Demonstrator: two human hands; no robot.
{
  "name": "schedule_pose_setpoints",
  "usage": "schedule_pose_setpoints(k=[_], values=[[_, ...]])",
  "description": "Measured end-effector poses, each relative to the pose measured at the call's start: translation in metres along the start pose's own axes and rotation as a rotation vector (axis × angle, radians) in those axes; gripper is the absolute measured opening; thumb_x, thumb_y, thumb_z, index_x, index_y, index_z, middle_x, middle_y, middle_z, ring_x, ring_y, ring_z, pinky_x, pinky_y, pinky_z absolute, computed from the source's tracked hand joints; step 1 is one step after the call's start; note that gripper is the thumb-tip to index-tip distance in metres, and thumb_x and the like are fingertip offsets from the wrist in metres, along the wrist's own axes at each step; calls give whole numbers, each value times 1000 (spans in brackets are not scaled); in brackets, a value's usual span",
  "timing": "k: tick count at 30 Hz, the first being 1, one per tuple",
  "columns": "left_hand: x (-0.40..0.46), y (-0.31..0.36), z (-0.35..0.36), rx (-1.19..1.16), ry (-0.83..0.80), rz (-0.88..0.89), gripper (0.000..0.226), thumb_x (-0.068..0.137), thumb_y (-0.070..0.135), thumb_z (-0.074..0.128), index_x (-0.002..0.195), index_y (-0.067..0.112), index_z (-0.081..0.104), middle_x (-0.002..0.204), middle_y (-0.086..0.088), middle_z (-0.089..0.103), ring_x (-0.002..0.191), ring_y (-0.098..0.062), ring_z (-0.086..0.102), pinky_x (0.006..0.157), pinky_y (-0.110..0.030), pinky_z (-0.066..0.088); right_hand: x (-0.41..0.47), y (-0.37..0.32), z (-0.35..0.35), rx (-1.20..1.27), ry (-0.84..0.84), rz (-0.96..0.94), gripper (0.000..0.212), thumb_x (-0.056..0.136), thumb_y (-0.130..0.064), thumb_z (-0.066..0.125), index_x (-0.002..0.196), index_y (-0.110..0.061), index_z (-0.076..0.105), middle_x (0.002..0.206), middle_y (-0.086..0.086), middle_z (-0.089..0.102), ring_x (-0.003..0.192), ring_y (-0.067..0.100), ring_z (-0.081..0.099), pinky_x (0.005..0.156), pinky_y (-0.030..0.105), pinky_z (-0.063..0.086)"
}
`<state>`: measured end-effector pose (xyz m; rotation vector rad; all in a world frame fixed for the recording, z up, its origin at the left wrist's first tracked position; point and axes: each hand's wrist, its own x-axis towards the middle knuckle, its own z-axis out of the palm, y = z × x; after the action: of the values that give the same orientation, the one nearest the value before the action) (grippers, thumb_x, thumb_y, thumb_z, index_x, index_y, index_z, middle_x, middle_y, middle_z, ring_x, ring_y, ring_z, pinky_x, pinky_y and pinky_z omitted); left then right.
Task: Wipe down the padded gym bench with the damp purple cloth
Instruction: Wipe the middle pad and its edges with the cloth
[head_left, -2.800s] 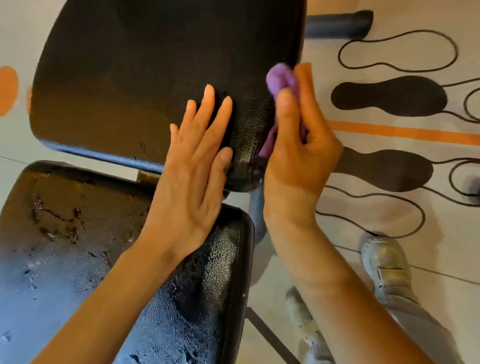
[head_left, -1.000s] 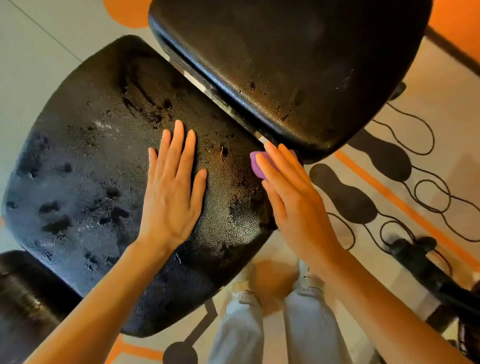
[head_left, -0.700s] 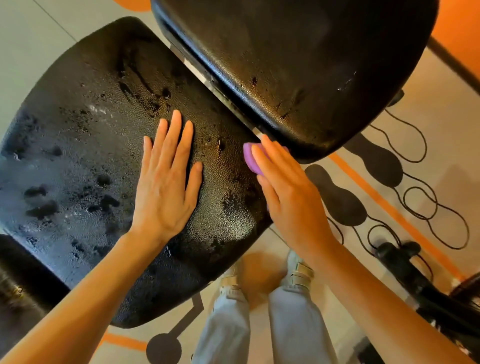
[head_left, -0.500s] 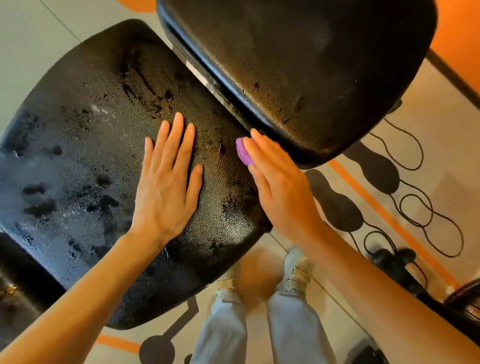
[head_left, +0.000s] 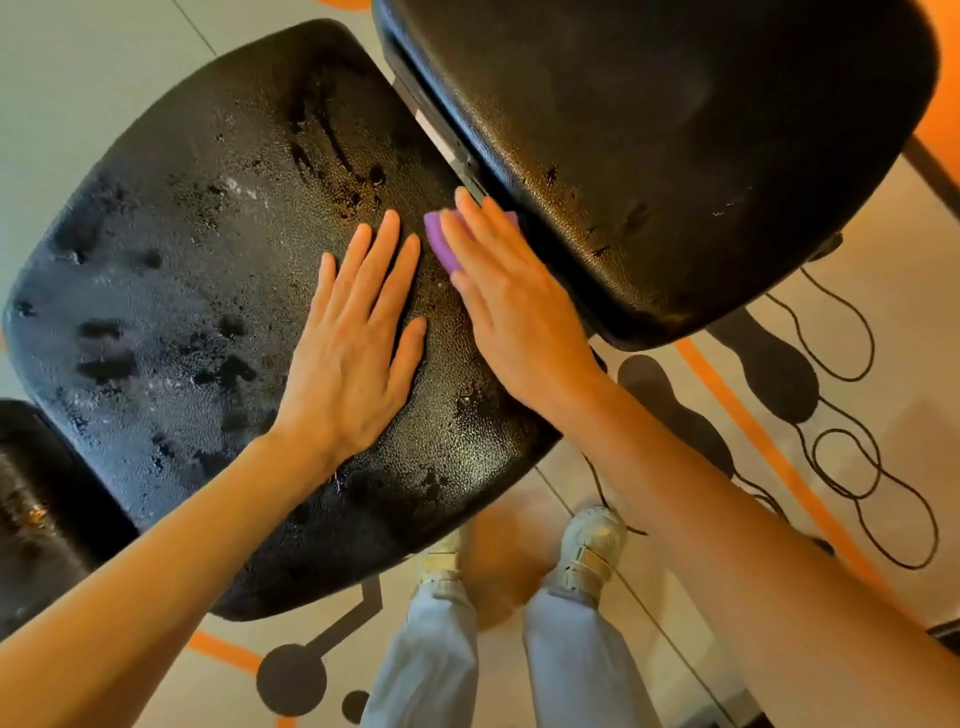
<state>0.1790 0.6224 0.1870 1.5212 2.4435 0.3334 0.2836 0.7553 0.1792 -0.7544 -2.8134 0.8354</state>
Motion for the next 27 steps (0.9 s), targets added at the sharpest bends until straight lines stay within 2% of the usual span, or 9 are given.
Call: schedule_pose_setpoints(k=[4,7,10,13,15,17,20,22,27], values=[[-1,-1,-5,-54,-3,11,59,105,35,29,158,15,11,167,-1,2,154,-17,-4,122,-27,-12,-96,9,-17,-122,-60,-40,47,101,-21,36,146,-11,37,155,5,34,147,22,24,118,45,28],[-2,-6,-11,-84,45,-2,58,105,33,29,158,15,12,166,0,2,154,-16,-4,121,-23,-14,-45,11,-12,-59,-50,-54,45,101,-23,34,145,-14,40,155,2,35,147,22,23,120,46,21],[-4,-28,-17,-49,136,-115,58,106,33,28,158,14,11,166,-2,2,154,-20,-2,122,-26,-12,8,3,-3,-30,-53,-26,45,102,-21,37,146,-16,37,157,2,30,148,26,20,120,51,19],[-7,-55,-20,-36,160,-239,59,106,34,29,158,13,10,167,-5,2,154,-25,-1,123,-33,-8,-51,13,-10,-100,-68,-94,46,102,-19,38,147,-12,36,156,5,31,148,25,20,117,51,27],[-10,-63,-18,-47,151,-259,60,106,34,29,158,13,8,167,-5,1,154,-25,-2,124,-35,-6,-96,17,-25,-93,-120,-133,46,102,-19,35,147,-11,33,156,5,31,148,24,21,114,52,32],[-10,-63,-14,-60,158,-250,59,106,32,28,158,12,7,167,-6,0,154,-25,-3,124,-35,-6,-86,20,-24,-68,-128,-140,46,103,-21,31,147,-11,33,156,5,31,148,23,22,115,50,31],[-10,-63,-11,-56,177,-244,59,106,33,26,158,10,8,167,-8,2,154,-27,-2,125,-38,-3,-13,3,-5,-91,-46,-108,45,103,-21,31,146,-10,37,155,6,33,147,23,22,122,41,18],[-11,-63,-10,-55,178,-246,59,106,33,26,158,11,8,167,-8,2,154,-26,-2,126,-40,-2,4,-3,0,-107,-53,-99,46,103,-21,31,148,-11,34,157,5,29,148,23,19,122,42,17],[-10,-62,-11,-54,180,-260,59,107,31,27,158,12,6,167,-6,1,154,-24,-3,126,-40,-2,-91,13,-26,-134,-179,-208,47,102,-19,32,148,-12,31,156,4,30,148,21,21,117,50,27]])
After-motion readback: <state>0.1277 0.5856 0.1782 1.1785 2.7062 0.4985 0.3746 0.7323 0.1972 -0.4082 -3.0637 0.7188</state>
